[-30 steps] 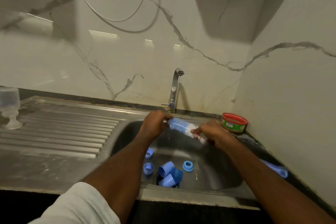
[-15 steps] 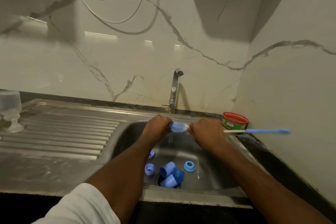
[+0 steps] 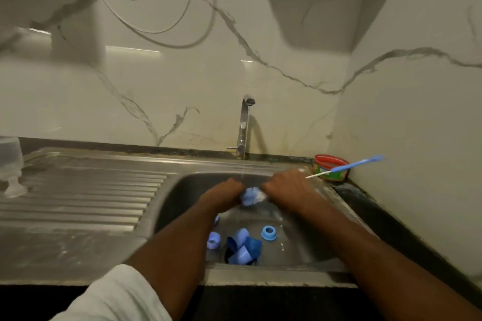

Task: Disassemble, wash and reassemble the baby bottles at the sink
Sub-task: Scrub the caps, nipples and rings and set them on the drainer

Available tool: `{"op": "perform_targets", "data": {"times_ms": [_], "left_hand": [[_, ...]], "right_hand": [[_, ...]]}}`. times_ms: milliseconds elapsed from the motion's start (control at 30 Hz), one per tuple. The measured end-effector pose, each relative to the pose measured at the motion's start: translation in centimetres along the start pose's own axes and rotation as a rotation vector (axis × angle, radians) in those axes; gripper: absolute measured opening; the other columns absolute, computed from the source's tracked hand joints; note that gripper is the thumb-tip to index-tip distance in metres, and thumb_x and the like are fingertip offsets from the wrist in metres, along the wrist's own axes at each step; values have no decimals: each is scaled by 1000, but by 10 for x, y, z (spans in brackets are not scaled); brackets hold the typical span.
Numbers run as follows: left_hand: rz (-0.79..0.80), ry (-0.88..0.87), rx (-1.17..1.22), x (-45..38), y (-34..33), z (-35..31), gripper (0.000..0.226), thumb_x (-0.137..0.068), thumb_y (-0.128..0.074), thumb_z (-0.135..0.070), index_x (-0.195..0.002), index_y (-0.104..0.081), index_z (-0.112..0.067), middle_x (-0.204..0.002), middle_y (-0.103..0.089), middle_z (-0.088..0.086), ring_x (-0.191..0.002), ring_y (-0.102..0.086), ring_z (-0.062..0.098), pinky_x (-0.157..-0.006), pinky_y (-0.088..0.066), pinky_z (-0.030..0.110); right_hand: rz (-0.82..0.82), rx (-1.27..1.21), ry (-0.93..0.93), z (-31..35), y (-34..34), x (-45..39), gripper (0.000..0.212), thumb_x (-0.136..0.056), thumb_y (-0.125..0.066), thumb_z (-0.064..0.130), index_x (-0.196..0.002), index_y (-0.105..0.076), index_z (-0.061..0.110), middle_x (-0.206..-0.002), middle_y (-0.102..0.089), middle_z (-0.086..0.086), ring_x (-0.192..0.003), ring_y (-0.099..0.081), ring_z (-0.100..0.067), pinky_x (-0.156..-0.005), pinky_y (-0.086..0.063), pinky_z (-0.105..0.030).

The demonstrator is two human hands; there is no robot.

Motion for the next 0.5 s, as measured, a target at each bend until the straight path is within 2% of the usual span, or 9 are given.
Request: {"op": "perform_targets", "data": {"times_ms": [67,100,167,233,267,300,367,433,500], "left_hand": [[-8,38,-3,3,7,13,24,-94,-67,-25,-116,-71,-14,-115,-71,9,-106,-68,25,-95,-53,37],[-48,44,-19,3,14,19,25,-92,-70,-27,-115,-71,-16,-113,-72,7,-103,-68,22,-94,-54,36],[-143,41,-51,5,26,27,26,-90,-74,-30,-115,-71,-22,-110,-72,2,-98,-67,15,-91,-55,34],[-242,15,-78,5,35,24,27,-90,-74,-29,-116,-69,-24,-111,-71,0,-100,-66,15,-91,-54,34],[-300,3,-51,4,38,20,26,-90,-73,-28,-116,-68,-24,-111,-71,0,-101,-65,15,-92,-54,34],[-345,1,11,5,40,19,26,-90,-73,-27,-115,-68,-24,-111,-71,-1,-101,-65,14,-92,-54,34],[-369,25,136,4,39,16,25,-91,-73,-28,-115,-68,-25,-110,-72,-1,-99,-65,13,-90,-55,35],[-291,71,155,2,31,15,28,-90,-73,-30,-118,-67,-27,-113,-71,-2,-103,-65,15,-92,-54,36],[-179,128,168,-1,17,16,33,-91,-73,-31,-123,-65,-27,-118,-68,-2,-108,-64,18,-97,-51,36]], "right_hand": [[15,-22,-62,14,-10,-2,13,-89,-70,41,-94,-72,30,-87,-72,3,-75,-68,-18,-59,-37,-28],[70,-169,-193,10,-19,-2,18,-94,-63,43,-98,-72,28,-89,-71,3,-74,-64,-18,-62,-38,-29],[313,-793,-561,-7,-45,7,27,-99,-56,45,-105,-70,22,-85,-66,1,-66,-52,-14,-61,-39,-27],[541,-1465,-867,-3,-66,22,27,-100,-58,38,-109,-69,15,-65,-60,4,-49,-43,-8,-48,-34,-20],[555,-1593,-903,-4,-69,24,28,-101,-58,37,-112,-69,14,-60,-61,5,-46,-43,-8,-46,-34,-19],[516,-1567,-883,-12,-70,24,31,-101,-57,39,-114,-69,14,-62,-66,5,-50,-51,-10,-49,-39,-20],[366,-1064,-716,-34,-65,24,41,-98,-56,52,-120,-65,19,-88,-76,1,-77,-68,-16,-72,-55,-33],[108,-572,-546,-44,-45,21,56,-90,-57,66,-132,-58,28,-119,-70,-1,-104,-65,-21,-92,-52,-42],[-41,-493,-363,-36,-26,15,64,-84,-64,67,-136,-51,32,-129,-63,0,-112,-61,-22,-95,-48,-41]]}}
Point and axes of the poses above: each hand's wrist, its own x-axis away from the middle knuckle, its own y-axis out of the back of the hand, z = x × y, the point moved 7 cm from there along -x, towards the middle knuckle
